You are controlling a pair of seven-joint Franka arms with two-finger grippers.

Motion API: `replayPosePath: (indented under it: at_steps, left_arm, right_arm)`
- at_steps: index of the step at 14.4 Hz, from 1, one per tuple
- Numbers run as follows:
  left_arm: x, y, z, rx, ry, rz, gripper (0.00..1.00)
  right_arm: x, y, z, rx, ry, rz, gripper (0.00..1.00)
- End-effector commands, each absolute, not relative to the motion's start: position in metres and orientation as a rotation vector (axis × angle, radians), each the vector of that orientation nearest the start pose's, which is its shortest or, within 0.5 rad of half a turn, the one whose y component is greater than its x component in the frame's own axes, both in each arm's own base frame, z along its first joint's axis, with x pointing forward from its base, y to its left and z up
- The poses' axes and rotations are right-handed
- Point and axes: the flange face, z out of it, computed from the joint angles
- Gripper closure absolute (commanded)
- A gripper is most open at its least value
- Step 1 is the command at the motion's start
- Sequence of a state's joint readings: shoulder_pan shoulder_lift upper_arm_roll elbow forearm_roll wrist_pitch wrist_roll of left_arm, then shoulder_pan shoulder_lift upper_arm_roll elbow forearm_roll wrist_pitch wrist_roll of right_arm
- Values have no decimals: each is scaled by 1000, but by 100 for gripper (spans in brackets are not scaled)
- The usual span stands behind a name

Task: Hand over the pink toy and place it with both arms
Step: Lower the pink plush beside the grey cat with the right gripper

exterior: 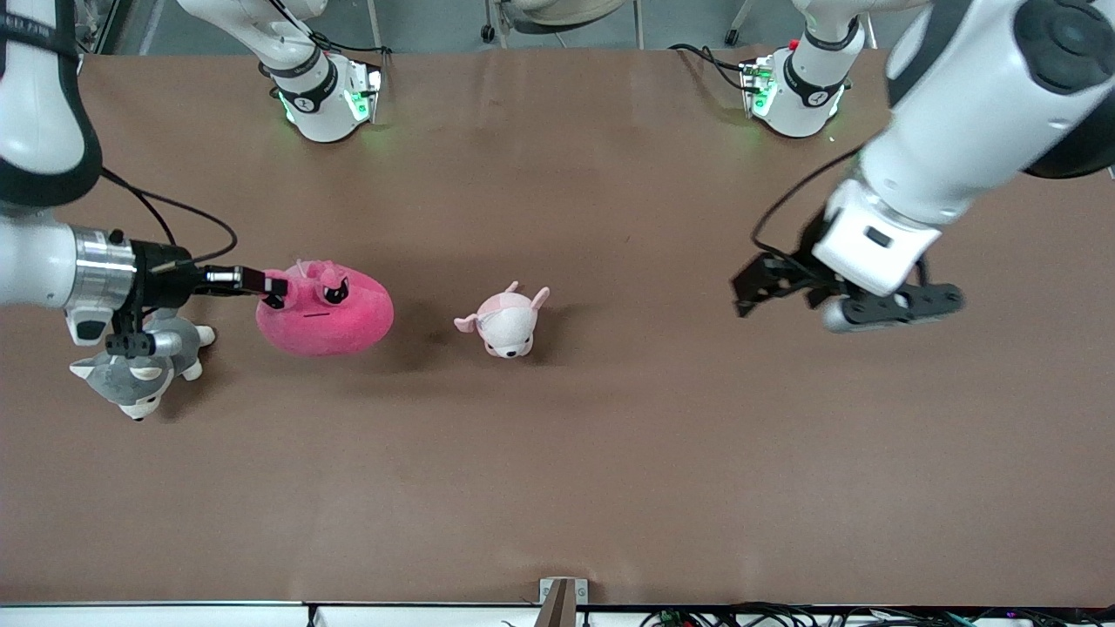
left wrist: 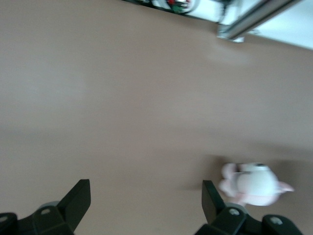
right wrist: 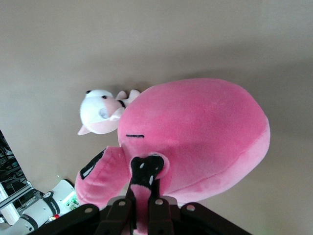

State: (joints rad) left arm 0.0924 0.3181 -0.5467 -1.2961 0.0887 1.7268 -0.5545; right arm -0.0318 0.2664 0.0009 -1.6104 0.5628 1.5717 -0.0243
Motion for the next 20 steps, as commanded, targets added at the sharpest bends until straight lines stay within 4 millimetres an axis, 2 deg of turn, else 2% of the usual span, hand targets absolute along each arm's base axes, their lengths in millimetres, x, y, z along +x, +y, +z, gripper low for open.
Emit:
replayPosePath:
  at_steps: [1,5,7,9,12,15,16,17,18,20]
  left_arm:
    - [608,-196,610,-3150,-67,-176,0]
    - [613,-156,619,-3117,56,-182,0]
    - [605,-151,629,-3103,67,-177,0]
    - [602,-133,633,-3090,43,-143,0]
    - [595,-110,633,-3067,121,-44,0]
    - [590,-104,635,-3069,146,-2,0]
    - [586,-98,639,-3052,153,-8,0]
    - [576,-109,638,-3044,179,4,0]
    - [567,-101,636,-3058,140,30,0]
    - [542,-99,630,-3096,113,83,0]
  right_arm:
    - [620,26,443,-2532,87,388,97]
    - [630,8,400,-2501,146,455,97]
    - [632,7,384,-2493,156,485,97]
    - [633,-1,369,-2485,178,508,97]
    - [633,-11,356,-2474,194,522,97]
    - [633,-17,335,-2463,215,558,97]
    - [633,-21,329,-2461,224,570,97]
    - [632,-22,326,-2461,226,573,97]
    - [632,-22,322,-2460,228,581,97]
    - [633,-22,311,-2459,234,594,96]
